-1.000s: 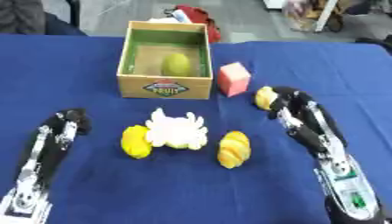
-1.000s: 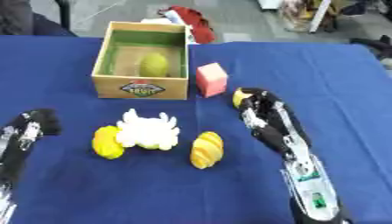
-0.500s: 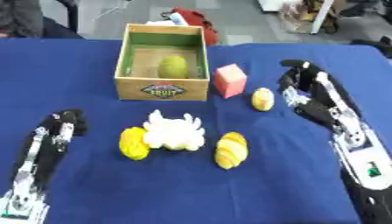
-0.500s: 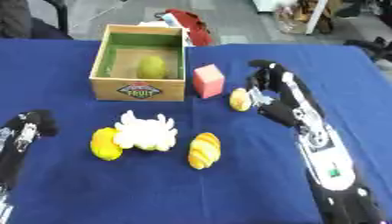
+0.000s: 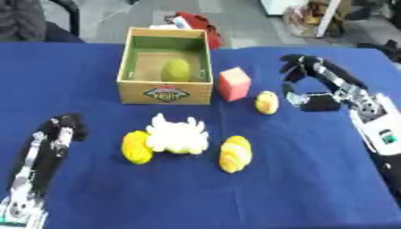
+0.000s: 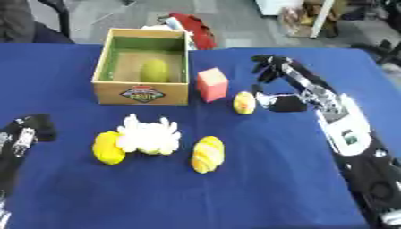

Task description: Pick up objects on the table and place them in the box.

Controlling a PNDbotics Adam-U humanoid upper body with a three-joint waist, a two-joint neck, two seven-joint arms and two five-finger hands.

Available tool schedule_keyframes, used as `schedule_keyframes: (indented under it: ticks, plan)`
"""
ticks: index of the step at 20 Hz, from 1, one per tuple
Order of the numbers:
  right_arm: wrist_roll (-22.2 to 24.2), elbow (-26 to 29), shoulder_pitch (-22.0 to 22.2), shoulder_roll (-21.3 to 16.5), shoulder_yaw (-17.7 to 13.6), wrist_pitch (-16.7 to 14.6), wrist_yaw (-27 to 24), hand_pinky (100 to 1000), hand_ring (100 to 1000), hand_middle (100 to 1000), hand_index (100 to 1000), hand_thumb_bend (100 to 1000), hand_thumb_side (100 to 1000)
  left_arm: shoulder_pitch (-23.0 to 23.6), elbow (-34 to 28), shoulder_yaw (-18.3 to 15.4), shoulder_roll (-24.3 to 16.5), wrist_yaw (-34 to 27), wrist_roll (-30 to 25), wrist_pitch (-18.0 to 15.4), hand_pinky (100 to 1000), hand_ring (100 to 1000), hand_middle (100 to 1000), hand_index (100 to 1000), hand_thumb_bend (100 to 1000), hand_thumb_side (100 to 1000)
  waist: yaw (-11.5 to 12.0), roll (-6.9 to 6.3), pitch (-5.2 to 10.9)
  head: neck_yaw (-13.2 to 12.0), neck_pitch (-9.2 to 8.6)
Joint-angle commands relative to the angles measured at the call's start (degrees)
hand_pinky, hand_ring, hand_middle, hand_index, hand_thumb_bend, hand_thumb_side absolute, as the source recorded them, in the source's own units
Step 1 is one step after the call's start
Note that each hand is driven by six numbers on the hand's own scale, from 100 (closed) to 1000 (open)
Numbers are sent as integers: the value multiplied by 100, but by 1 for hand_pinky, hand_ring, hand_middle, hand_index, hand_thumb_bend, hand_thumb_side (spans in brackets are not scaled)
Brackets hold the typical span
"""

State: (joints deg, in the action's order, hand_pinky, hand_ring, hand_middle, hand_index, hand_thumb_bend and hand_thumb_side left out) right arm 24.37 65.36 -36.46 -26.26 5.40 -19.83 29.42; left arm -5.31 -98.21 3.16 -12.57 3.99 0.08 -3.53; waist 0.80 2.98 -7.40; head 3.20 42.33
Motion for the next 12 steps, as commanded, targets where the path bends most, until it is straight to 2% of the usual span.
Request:
schedule_keyframes:
  ticks: [1,8,12]
  plan:
    - [113,-571,-323,-220,-26,-76,673,724,746,771,938,100,198,-17,-66,6,-74,-3,-7,-8,654,618,582,742,100,722,6,-41,168,16,14]
    - [-272,-1426,-791,11,-108,-165,1885,746,772,799,925,100,198,-1,-59,15,-68,-6,-15,-7,654,618,582,742,100,722,14,-52,185,33,22]
    - [-339,-1704,-925,181,-101,-262,2292,752,779,808,911,100,199,2,-56,19,-64,-8,-21,-8,654,618,582,742,100,723,25,-56,185,36,25]
